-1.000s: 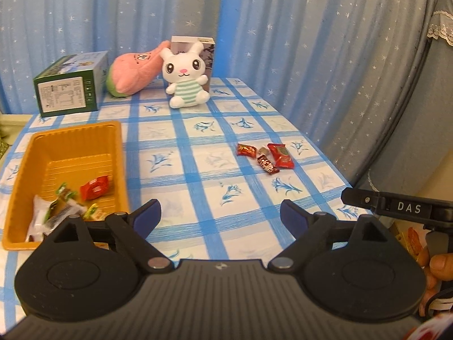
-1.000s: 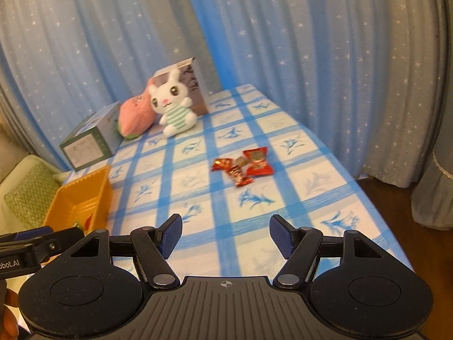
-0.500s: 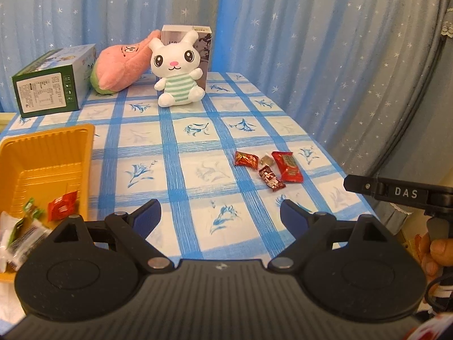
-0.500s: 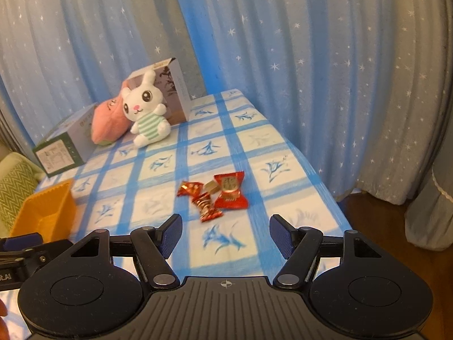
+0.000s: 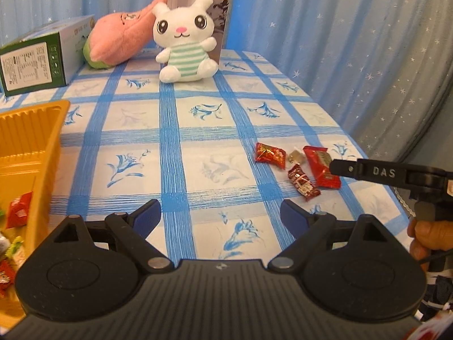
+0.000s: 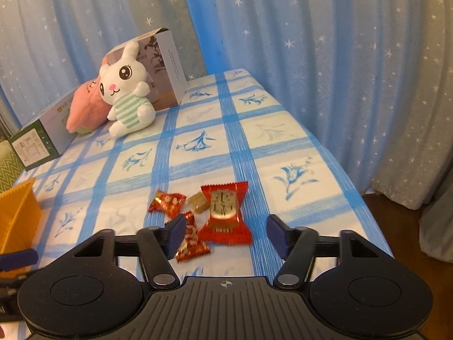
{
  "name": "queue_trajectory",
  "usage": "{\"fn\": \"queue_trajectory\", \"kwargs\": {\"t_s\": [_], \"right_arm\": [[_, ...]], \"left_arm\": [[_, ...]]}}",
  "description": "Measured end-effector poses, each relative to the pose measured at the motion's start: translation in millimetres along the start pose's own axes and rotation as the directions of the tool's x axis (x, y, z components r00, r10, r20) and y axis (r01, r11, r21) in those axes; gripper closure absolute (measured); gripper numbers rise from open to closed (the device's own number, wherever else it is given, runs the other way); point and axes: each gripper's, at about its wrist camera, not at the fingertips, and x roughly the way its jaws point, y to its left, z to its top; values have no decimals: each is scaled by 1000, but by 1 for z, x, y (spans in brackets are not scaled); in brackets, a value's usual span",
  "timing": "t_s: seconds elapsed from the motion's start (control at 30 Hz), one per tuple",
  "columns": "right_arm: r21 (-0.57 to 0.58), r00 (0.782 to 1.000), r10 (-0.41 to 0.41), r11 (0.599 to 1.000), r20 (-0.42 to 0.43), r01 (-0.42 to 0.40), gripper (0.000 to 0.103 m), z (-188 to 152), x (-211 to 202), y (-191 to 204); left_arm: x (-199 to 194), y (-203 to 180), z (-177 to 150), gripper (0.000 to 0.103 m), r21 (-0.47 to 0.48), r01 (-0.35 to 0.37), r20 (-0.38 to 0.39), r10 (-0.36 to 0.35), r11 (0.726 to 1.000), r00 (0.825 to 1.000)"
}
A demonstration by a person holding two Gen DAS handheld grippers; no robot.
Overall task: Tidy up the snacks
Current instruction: 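Grasp the large red gold-lettered packet with the right gripper while the left gripper grasps a brown-red candy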
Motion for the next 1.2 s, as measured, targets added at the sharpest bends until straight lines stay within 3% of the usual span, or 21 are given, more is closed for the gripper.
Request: {"fn": "queue_trajectory", "kwargs": {"t_s": [0.23, 0.33, 0.47, 0.63, 0.73, 0.9, 1.03, 1.2], "right_arm": [[-62, 999, -23, 998, -26, 22, 59, 4, 38, -1], [-89, 999, -21, 996, -37, 18, 71, 2, 45, 0], [-125, 998, -3, 992, -57, -5, 75, -4, 39, 6], [-54, 980, 160, 984, -119, -168, 76, -11, 31, 8], [-14, 986, 130, 991, -101, -133, 76, -10, 22, 4], [30, 997, 44, 999, -59, -42, 76, -12, 3, -11], [27, 999, -5, 1000, -40, 6, 76, -14, -1, -21], [46, 1000, -18, 999, -20, 19, 76, -14, -3, -29]], "left_arm": [[20, 3, 1, 13, -9, 3, -15, -3, 1000, 1000], [26, 6, 0, 13, -14, 4, -23, -4, 1000, 1000], [30, 6, -3, 14, -12, 11, -33, -11, 1000, 999], [34, 3, -5, 14, 3, 22, -37, -22, 1000, 999], [39, -3, -4, 18, 30, 46, -37, -45, 998, 998], [55, -21, 4, 31, 80, 123, -24, -121, 989, 992], [70, -43, 13, 40, 187, 175, -22, -174, 967, 984], [91, -61, 20, 65, 294, 213, -56, -206, 932, 977]]}}
